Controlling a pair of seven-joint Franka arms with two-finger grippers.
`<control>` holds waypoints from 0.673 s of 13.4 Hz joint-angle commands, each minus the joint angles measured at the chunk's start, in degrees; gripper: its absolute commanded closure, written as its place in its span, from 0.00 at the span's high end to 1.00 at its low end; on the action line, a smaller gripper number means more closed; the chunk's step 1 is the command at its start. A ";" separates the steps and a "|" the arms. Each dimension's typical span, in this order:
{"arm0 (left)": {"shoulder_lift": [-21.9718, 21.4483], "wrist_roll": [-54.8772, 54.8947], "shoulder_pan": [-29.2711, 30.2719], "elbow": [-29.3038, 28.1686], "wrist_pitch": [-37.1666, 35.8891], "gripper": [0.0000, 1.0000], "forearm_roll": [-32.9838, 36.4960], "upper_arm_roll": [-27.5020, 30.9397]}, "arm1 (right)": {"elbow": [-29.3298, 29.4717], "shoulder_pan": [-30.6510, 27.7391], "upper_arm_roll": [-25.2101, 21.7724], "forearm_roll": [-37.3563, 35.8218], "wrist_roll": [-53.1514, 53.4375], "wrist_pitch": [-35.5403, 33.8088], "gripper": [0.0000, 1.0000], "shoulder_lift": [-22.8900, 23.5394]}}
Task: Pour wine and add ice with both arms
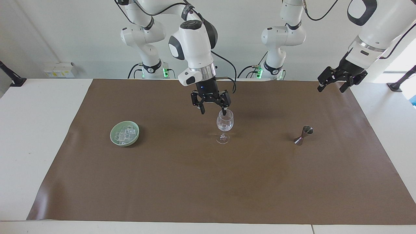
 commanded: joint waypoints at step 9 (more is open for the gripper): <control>-1.65 0.50 0.05 -1.64 -0.11 1.00 1.14 0.01 | 0.24 -15.92 -0.23 -0.39 -22.62 -21.96 1.00 -10.60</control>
